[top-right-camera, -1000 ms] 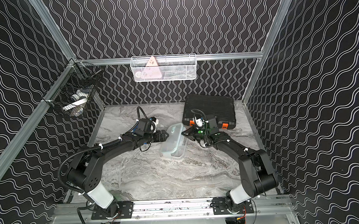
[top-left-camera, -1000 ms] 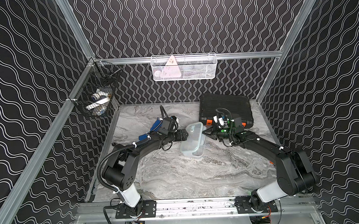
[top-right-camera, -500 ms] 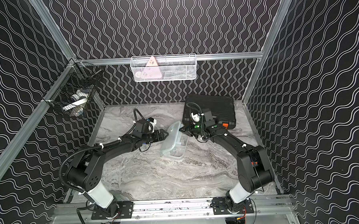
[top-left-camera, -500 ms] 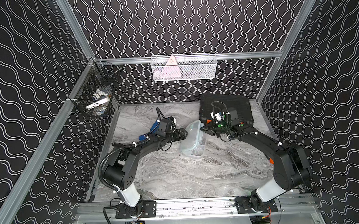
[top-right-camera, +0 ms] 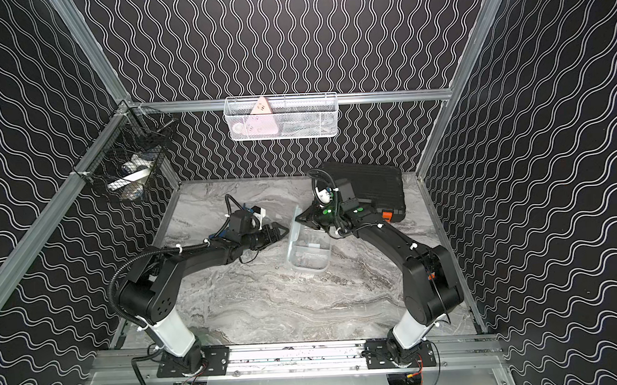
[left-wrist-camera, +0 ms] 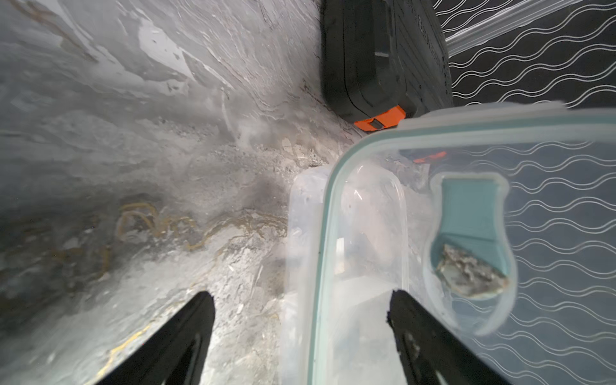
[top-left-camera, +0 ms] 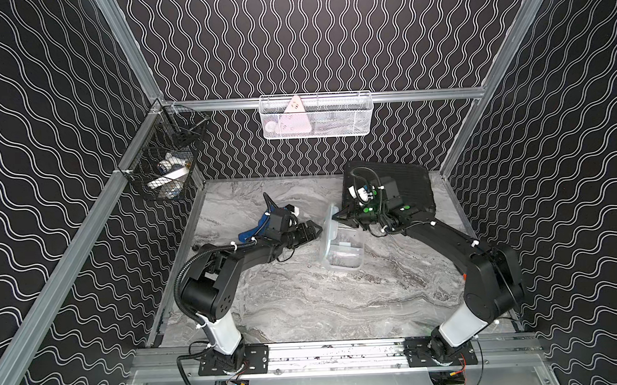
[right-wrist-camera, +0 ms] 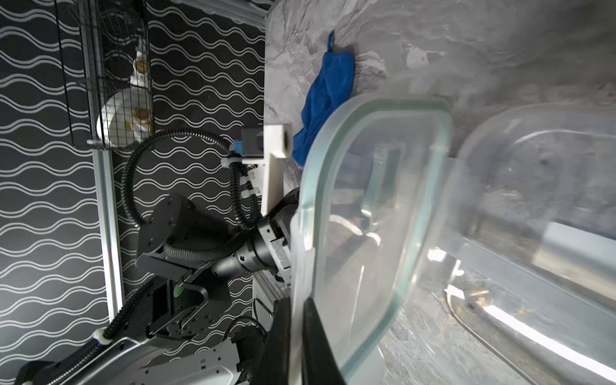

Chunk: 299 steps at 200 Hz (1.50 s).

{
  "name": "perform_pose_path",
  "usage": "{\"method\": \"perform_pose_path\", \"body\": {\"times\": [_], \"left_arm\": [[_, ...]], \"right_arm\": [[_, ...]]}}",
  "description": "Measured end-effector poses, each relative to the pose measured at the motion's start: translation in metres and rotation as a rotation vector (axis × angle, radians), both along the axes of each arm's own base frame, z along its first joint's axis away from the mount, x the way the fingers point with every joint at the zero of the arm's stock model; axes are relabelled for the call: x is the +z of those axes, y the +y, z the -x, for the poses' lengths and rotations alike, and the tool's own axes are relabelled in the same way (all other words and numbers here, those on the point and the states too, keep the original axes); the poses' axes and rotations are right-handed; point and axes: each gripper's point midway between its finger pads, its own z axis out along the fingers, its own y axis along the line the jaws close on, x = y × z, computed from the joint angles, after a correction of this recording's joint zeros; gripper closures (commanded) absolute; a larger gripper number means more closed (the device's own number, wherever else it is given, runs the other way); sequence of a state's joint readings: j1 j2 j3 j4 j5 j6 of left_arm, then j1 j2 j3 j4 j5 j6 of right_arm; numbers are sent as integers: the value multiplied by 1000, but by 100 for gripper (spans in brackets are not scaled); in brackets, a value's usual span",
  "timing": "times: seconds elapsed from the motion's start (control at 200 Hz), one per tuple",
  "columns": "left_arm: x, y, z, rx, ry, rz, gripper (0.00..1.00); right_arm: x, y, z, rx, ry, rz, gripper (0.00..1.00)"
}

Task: Wipe the insides of the lunch boxes
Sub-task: Open the lid of the lunch box, then place the lid at the center of the board.

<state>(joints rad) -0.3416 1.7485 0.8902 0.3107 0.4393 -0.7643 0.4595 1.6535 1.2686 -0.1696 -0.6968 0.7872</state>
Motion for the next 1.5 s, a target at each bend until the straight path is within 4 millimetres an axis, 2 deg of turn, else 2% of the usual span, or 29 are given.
{"method": "perform_pose_path", "body": {"times": [0.19, 0.43, 0.57, 0.63, 0.7, 0.841, 0.946, 1.021, 1.171, 1.341, 1.496], "left_arm": [[-3, 0, 1, 6, 17, 20, 13], [8, 18, -4, 52, 0, 6, 12], [10, 33, -3, 76, -3, -59, 12], [11, 38, -3, 83, -9, -92, 11], [14, 44, -3, 91, -17, -134, 10], [19, 59, -3, 116, -40, -237, 9], [19, 71, -4, 138, -47, -319, 8], [15, 79, -3, 156, -41, -371, 8], [8, 92, -1, 181, -26, -443, 8], [6, 99, -1, 194, -26, -491, 8], [4, 105, 1, 195, -20, -532, 8]], "right_arm": [[9, 26, 9, 78, -51, -2, 94], [11, 26, 14, 87, -66, -6, 95], [35, 18, 21, 80, -140, -30, 96], [49, 9, 19, 60, -196, -22, 96], [62, -11, 14, 12, -250, 7, 96], [70, -80, -5, -152, -301, 108, 97], [59, -137, -12, -295, -298, 267, 97], [46, -163, -11, -348, -284, 403, 97], [8, -210, -5, -405, -199, 671, 97], [-25, -222, 1, -350, -111, 795, 97], [-66, -225, 8, -265, 13, 874, 98]]}}
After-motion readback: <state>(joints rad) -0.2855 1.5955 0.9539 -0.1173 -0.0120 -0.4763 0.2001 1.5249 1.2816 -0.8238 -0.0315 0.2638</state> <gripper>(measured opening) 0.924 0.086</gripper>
